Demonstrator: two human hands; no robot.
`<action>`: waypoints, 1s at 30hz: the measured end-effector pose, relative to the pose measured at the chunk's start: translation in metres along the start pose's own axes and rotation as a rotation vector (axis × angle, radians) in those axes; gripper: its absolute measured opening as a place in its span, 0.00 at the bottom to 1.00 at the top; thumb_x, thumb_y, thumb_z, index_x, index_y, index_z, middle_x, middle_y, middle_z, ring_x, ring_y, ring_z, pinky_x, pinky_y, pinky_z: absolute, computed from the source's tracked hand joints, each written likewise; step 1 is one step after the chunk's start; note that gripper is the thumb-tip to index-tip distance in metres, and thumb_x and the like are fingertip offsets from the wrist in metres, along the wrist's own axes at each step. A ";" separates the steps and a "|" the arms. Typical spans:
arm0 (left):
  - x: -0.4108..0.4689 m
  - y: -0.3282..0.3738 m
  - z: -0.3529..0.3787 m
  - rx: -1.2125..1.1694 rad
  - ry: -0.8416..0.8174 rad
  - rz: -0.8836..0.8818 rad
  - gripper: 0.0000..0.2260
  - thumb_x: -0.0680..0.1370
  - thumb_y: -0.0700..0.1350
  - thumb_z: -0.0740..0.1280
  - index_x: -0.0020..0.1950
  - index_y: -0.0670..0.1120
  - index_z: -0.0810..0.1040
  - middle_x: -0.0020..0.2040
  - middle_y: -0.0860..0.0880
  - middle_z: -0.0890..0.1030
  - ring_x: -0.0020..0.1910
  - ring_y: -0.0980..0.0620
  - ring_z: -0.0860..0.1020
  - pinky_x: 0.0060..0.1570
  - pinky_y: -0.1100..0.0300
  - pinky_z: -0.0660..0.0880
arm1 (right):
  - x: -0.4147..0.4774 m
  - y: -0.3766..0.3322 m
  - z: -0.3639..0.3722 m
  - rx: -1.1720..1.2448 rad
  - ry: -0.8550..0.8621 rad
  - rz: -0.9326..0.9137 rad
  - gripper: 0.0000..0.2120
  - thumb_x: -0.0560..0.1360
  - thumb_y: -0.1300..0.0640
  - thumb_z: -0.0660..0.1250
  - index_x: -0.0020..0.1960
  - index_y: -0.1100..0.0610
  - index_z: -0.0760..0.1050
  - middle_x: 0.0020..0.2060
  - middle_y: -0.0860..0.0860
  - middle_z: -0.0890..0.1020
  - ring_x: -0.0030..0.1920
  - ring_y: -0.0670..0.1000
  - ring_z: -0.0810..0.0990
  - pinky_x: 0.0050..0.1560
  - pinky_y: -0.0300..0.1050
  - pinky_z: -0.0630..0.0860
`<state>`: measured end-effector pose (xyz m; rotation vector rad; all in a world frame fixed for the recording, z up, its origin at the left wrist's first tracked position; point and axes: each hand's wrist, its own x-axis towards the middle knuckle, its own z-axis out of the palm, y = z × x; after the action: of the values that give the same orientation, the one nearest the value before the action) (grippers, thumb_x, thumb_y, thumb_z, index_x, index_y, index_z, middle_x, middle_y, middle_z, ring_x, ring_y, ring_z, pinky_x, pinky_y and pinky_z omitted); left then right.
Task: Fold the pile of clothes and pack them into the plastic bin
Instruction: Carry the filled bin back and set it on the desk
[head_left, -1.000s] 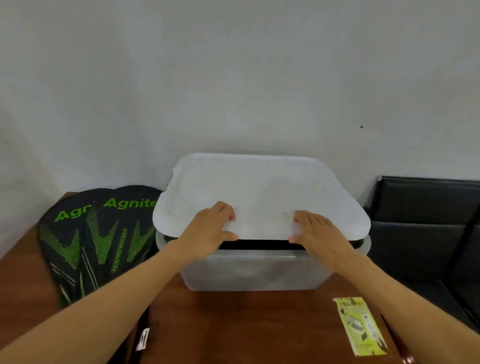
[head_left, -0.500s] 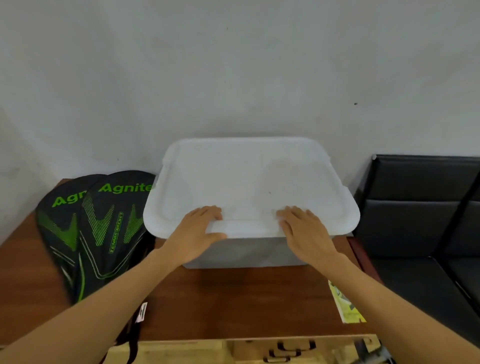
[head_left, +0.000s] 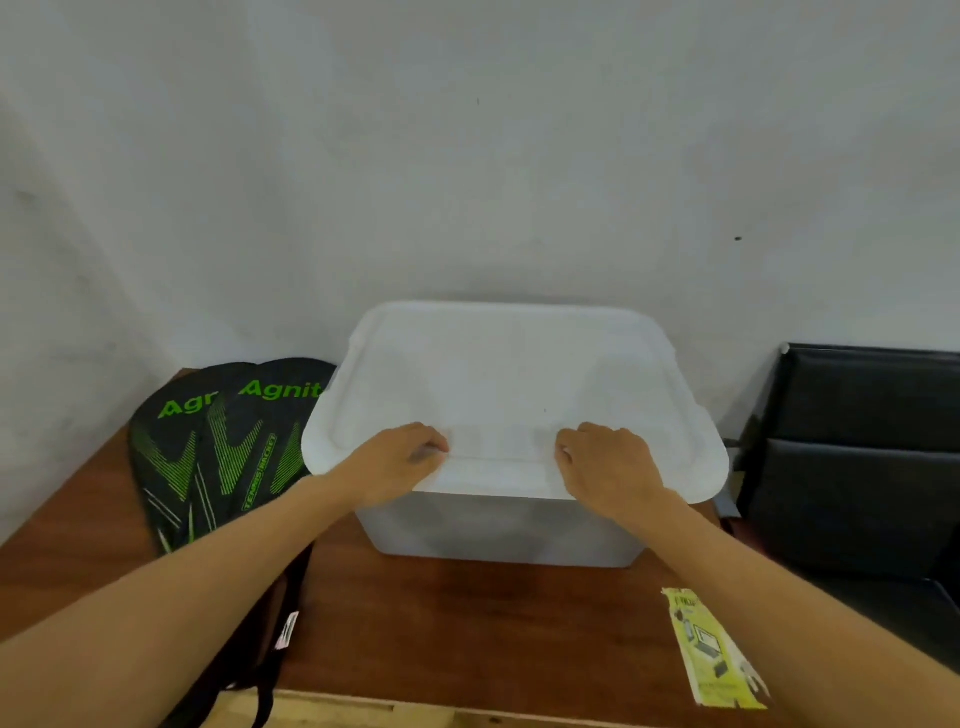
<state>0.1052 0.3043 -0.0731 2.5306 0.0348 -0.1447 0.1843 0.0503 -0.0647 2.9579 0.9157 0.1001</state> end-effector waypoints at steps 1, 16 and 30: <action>0.004 -0.001 -0.007 -0.028 -0.016 -0.010 0.07 0.82 0.48 0.61 0.59 0.54 0.75 0.59 0.58 0.76 0.61 0.59 0.73 0.57 0.70 0.64 | 0.006 -0.002 -0.004 -0.027 -0.031 0.003 0.13 0.82 0.54 0.51 0.51 0.56 0.73 0.32 0.47 0.64 0.35 0.52 0.69 0.38 0.44 0.66; 0.079 -0.118 -0.072 -0.572 0.377 -0.658 0.43 0.71 0.54 0.74 0.77 0.43 0.53 0.73 0.41 0.58 0.69 0.40 0.65 0.65 0.45 0.68 | 0.155 -0.099 0.008 0.321 -0.196 -0.056 0.23 0.82 0.53 0.52 0.76 0.56 0.57 0.76 0.53 0.58 0.75 0.52 0.57 0.74 0.47 0.53; 0.083 -0.126 -0.061 -0.524 0.552 -0.522 0.16 0.71 0.53 0.73 0.53 0.46 0.77 0.45 0.48 0.80 0.47 0.46 0.80 0.46 0.53 0.77 | 0.165 -0.115 0.047 0.221 -0.055 0.059 0.41 0.68 0.39 0.26 0.79 0.48 0.46 0.79 0.45 0.48 0.78 0.45 0.44 0.77 0.46 0.40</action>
<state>0.1865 0.4418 -0.1039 1.9154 0.8375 0.3224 0.2587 0.2379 -0.1100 3.1714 0.8871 -0.0861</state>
